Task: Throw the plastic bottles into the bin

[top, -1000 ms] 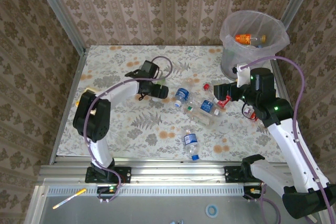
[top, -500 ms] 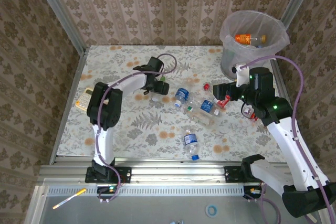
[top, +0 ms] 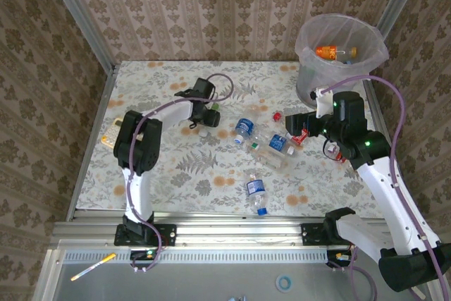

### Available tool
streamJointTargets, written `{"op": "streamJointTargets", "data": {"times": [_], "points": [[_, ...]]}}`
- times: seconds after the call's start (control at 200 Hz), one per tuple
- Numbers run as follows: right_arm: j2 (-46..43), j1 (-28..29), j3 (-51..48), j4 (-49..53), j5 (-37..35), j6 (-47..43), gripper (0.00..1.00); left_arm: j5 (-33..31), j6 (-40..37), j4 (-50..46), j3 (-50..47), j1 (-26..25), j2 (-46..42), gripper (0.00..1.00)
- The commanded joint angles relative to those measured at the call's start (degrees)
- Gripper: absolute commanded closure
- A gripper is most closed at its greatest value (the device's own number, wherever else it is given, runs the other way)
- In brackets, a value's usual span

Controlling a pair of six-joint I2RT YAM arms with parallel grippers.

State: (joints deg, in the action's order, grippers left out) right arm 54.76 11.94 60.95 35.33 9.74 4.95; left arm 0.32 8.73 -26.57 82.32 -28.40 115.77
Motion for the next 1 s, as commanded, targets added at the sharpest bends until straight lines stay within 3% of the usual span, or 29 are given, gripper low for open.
{"op": "streamJointTargets", "data": {"times": [0.0,0.34,0.59,0.995], "points": [[-0.34,0.45,-0.74,-0.26,1.07,1.25,0.0,2.08,-1.4,2.45,-3.12,0.39,-3.96,0.53],[-1.91,0.44,-1.63,-0.1,2.73,2.73,0.0,5.16,-1.56,11.46,-13.42,0.02,-16.04,0.56],[-3.07,0.44,-2.92,-1.56,4.91,5.14,0.0,5.65,-3.73,17.95,-18.92,-3.17,-24.57,0.56],[-4.04,0.37,-3.95,-3.54,7.49,8.38,0.0,5.94,-7.55,21.65,-18.36,-9.88,-30.8,0.58]]}}
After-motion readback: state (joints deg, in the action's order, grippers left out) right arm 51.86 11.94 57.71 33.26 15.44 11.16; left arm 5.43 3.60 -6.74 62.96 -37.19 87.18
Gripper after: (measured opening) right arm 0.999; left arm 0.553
